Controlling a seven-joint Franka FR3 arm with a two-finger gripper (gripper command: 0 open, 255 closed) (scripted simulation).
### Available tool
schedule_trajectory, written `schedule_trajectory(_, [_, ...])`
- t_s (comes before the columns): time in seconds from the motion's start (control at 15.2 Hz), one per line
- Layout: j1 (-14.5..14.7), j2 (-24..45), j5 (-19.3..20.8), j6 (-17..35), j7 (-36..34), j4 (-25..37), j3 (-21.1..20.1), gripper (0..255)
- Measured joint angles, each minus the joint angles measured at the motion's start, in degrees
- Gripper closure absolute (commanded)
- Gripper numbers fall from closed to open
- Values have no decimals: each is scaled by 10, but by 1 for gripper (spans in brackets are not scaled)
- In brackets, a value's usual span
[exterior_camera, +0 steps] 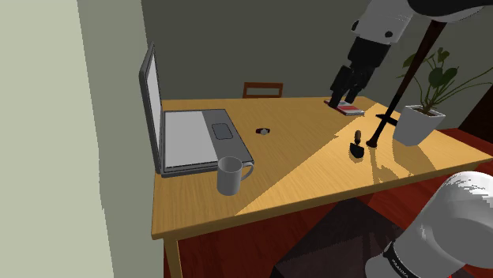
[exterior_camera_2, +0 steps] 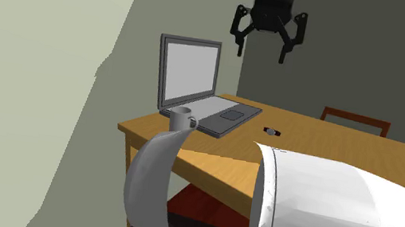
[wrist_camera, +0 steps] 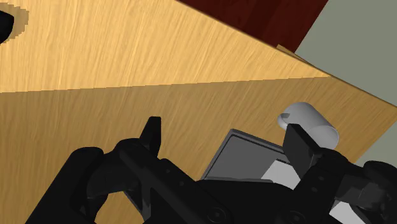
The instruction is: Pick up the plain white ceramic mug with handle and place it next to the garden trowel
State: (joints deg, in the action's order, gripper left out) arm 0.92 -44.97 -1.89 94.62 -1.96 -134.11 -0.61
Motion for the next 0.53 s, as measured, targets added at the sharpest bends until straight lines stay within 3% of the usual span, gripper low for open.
schedule_trajectory(0.53, [14, 93, -27, 50, -69, 15, -59, 0])
